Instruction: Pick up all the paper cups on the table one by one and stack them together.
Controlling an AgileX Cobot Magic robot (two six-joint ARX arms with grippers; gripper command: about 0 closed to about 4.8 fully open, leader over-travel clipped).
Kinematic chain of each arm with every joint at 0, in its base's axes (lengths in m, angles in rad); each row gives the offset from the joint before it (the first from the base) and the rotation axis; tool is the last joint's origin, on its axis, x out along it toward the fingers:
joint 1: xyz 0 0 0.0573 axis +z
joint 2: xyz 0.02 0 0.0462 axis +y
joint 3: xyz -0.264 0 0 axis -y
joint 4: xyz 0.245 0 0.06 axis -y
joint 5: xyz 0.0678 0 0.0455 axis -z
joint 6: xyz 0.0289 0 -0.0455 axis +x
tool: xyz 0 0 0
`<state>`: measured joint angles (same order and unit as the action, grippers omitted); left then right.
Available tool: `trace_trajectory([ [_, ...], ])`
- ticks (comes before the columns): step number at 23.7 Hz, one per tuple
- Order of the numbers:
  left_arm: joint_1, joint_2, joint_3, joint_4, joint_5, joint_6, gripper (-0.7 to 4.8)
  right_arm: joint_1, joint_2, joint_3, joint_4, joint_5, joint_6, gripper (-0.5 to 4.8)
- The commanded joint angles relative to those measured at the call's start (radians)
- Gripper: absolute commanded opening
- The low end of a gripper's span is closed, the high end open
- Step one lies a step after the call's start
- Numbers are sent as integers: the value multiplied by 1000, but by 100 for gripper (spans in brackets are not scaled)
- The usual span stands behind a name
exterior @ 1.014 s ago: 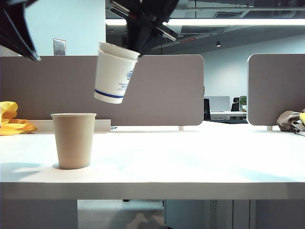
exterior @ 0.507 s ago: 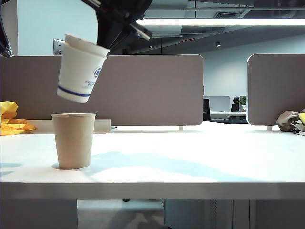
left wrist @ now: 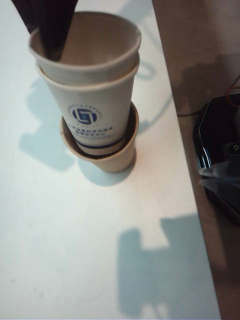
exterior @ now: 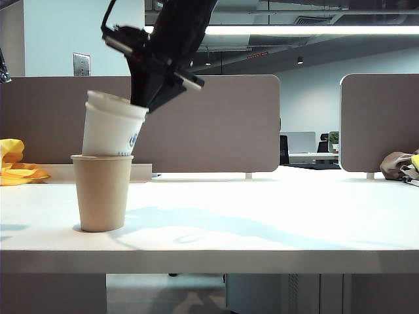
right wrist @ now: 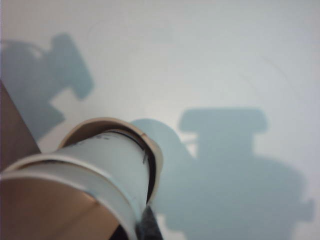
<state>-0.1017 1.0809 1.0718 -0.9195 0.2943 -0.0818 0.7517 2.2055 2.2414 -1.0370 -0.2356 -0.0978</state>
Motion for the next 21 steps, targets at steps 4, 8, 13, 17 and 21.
trace_trajectory([
  [4, 2, -3, 4, -1, -2, 3, -6, 0, 33, 4, 9, -2, 2, -1],
  [8, 2, -3, 4, -2, 1, 3, -6, -1, 46, 4, 12, 0, 2, 25],
  [13, 2, -3, 4, 1, 1, 3, -6, -3, 46, 10, 31, 13, 2, 226],
  [17, 2, -3, 4, 8, 1, 3, -6, -2, 45, 20, 28, 33, 2, 160],
  [21, 2, -15, 4, 42, 11, 3, -6, -6, 35, 71, -8, 98, 0, -8],
])
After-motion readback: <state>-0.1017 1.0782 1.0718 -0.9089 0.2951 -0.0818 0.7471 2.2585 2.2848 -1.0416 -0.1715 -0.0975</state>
